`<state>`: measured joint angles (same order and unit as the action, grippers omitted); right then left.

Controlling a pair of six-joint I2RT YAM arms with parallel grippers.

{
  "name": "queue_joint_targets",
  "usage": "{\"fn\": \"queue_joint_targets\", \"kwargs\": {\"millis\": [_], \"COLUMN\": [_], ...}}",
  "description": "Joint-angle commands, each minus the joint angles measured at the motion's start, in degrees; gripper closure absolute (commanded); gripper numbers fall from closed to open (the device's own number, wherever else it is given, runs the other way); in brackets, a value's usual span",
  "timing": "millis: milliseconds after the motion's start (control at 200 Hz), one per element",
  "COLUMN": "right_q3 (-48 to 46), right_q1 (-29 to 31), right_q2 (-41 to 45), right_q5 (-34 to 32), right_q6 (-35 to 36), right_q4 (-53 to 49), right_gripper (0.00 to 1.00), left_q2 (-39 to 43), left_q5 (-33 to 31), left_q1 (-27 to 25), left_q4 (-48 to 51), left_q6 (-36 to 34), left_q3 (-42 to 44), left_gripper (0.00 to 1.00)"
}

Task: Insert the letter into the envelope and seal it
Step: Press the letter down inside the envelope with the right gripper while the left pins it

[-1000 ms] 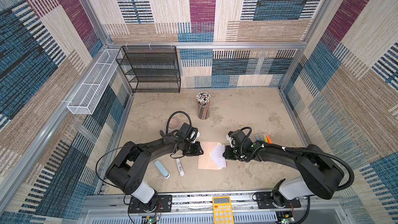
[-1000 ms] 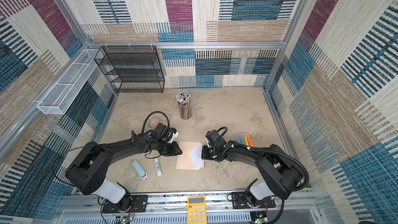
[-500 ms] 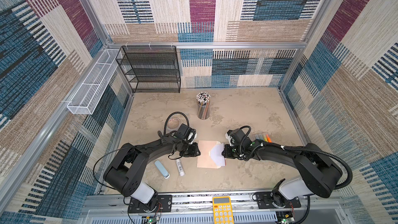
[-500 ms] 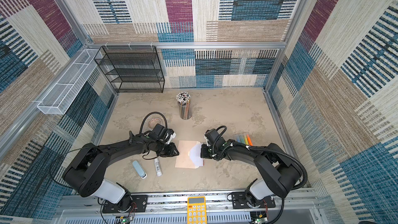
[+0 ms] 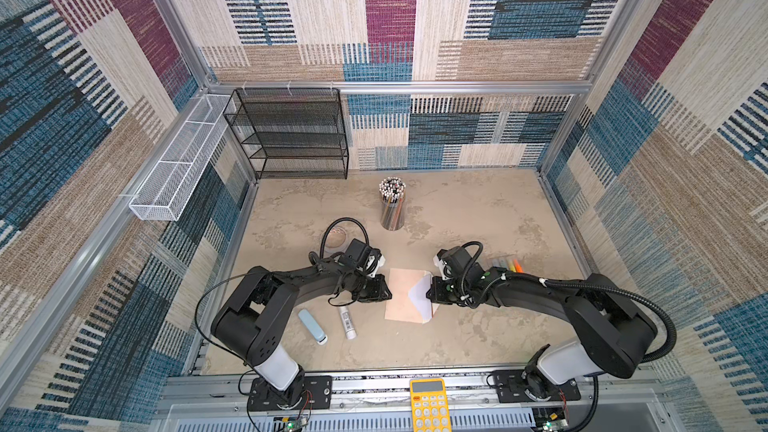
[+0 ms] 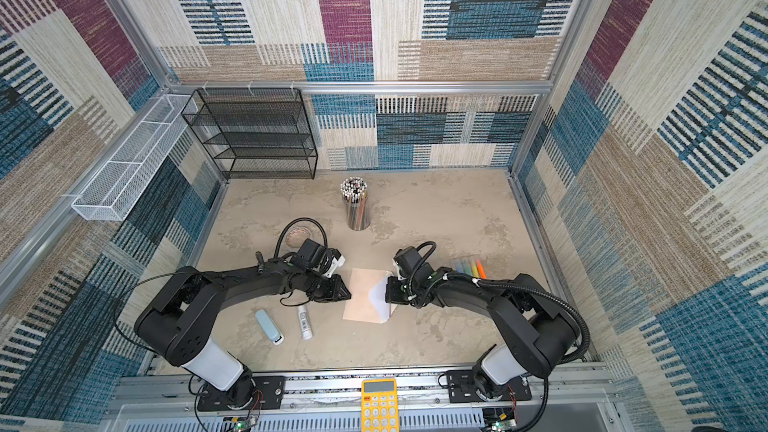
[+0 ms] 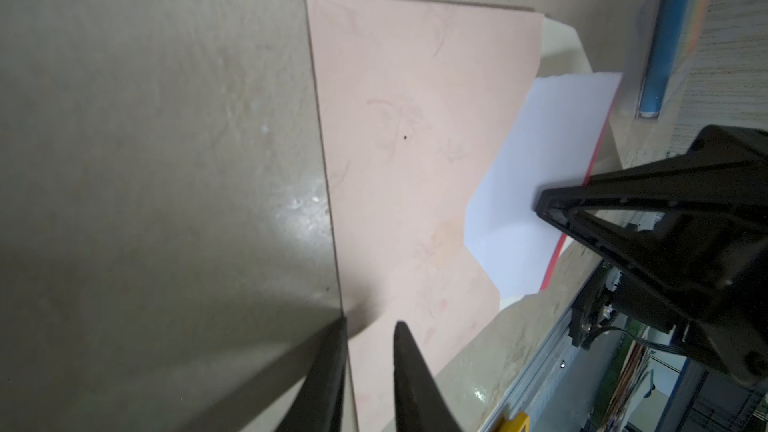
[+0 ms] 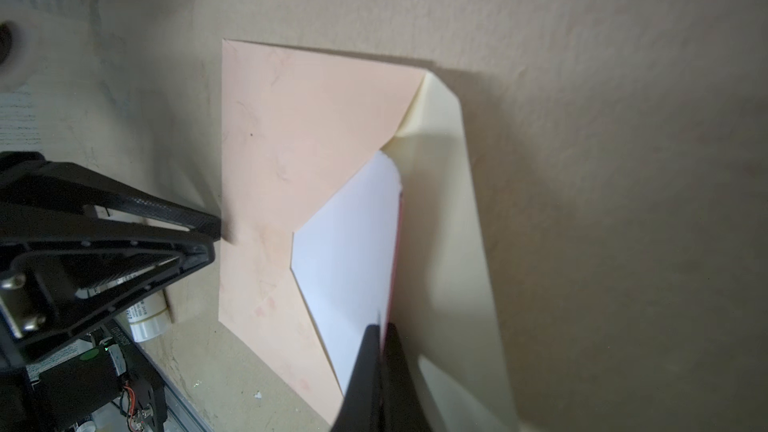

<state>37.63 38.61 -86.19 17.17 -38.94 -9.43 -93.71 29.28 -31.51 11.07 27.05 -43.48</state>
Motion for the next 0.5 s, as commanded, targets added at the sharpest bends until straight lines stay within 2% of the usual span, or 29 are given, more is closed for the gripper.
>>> {"fn": "queue_joint_targets", "kwargs": {"millis": [0,496], "right_q3": [0.73,1.48], "right_q1": [0.00,0.15], "right_q2": [-0.63,-3.69], "right_q5": [1.27,3.48], "right_q6": [-1.05,-1.84], "right_q4": [2.09,5.19], "right_gripper": [0.95,0.95], "left_q2": [-0.66,-0.94], "left_q5": [-2.88,-2.16], "left_q1": [0.04,0.05], "left_q4": [2.48,1.79], "left_q6": [-1.04,-0.92], "left_q3": [0.68,0.44], "left_gripper": [0.75,0.75]}}
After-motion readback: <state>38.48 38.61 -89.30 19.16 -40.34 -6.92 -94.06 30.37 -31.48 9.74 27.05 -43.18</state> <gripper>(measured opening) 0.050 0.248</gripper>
